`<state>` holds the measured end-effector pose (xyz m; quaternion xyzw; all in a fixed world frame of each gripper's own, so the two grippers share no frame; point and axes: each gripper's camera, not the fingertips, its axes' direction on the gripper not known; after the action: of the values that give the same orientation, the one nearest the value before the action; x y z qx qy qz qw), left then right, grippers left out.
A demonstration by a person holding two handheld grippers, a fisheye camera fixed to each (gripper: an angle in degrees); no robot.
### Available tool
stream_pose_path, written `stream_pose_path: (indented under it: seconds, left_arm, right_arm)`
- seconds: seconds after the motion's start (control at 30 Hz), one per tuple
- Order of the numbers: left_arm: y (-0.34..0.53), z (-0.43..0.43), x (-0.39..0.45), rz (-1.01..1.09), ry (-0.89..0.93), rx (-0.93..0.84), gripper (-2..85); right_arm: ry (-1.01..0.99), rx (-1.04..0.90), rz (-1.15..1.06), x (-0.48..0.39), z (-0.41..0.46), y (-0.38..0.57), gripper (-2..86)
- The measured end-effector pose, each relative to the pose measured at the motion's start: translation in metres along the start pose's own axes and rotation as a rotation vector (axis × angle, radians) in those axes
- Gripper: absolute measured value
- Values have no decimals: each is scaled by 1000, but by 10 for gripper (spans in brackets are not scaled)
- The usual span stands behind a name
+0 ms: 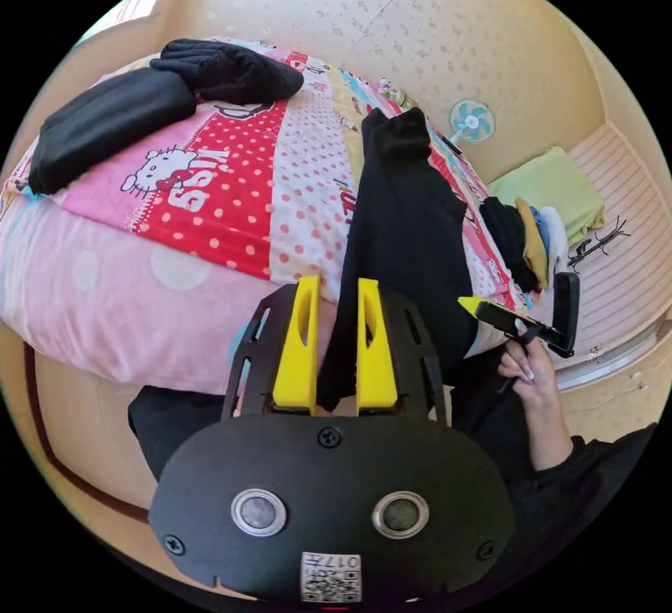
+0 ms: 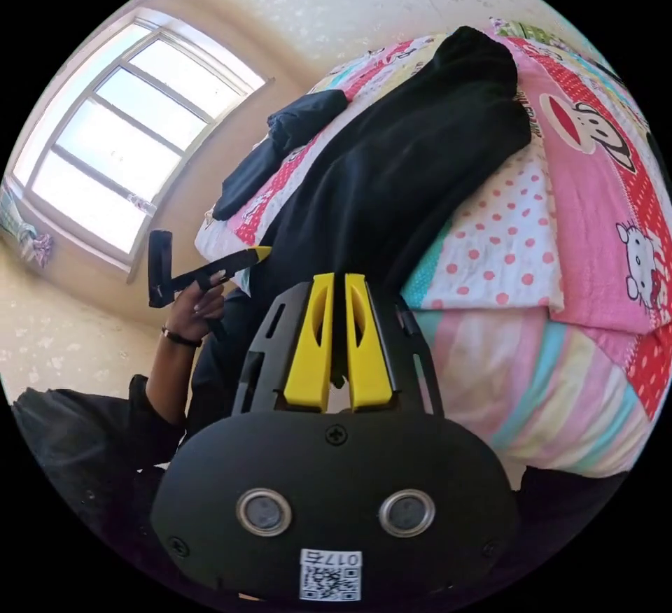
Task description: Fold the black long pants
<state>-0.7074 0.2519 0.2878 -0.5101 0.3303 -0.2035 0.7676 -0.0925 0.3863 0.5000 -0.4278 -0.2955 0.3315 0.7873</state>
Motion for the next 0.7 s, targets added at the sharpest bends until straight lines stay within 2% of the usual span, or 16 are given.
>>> stream_pose_path:
  seconds: [0.03, 0.07, 0.13, 0.23, 0.27, 0.3, 0.4, 0.47, 0.5, 0.57, 0.63, 0.67, 0.7]
  left_arm:
    - [2, -6, 10, 53, 60, -39, 57]
    - [7, -11, 19, 104, 201, -119, 30]
    - [23, -23, 25, 132, 311, -142, 23]
    - [51, -18, 17, 68, 260, -153, 27]
    - [56, -9, 7, -28, 256, -196, 30]
    - [58, -8, 2, -71, 260, -203, 30]
    - [69, -49, 0, -64, 318, 21, 34]
    - [70, -84, 9, 8, 295, 201, 55]
    - [67, -88, 11, 25, 287, 218, 62]
    - [45, -75, 24, 89, 276, 185, 97]
    - [28, -41, 36, 133, 272, 93, 117]
    - [20, -8, 44, 145, 267, -23, 123]
    - [20, 2, 47, 135, 229, -40, 118]
  right_arm:
    - [-30, -13, -16, -2, -8, 2, 38]
    - [-26, -23, -50, -7, -24, 10, 36]
    - [27, -8, -78, -8, -37, 27, 36]
    - [128, -160, -1, 27, -5, 42, 42]
    - [127, -221, 43, 44, 7, 48, 49]
    - [49, -190, 43, 52, 3, 57, 56]
    - [-68, 16, 63, 70, -25, 80, 74]
    - [-55, 33, 101, 84, -24, 85, 89]
    - [-86, -10, 120, 92, -11, 82, 104]
    - [-102, 16, 138, 96, 1, 80, 119]
    - [-22, 31, 141, 89, 11, 79, 118]
    - [59, 29, 122, 79, 16, 81, 108]
    - [130, 17, 65, 66, 19, 84, 92]
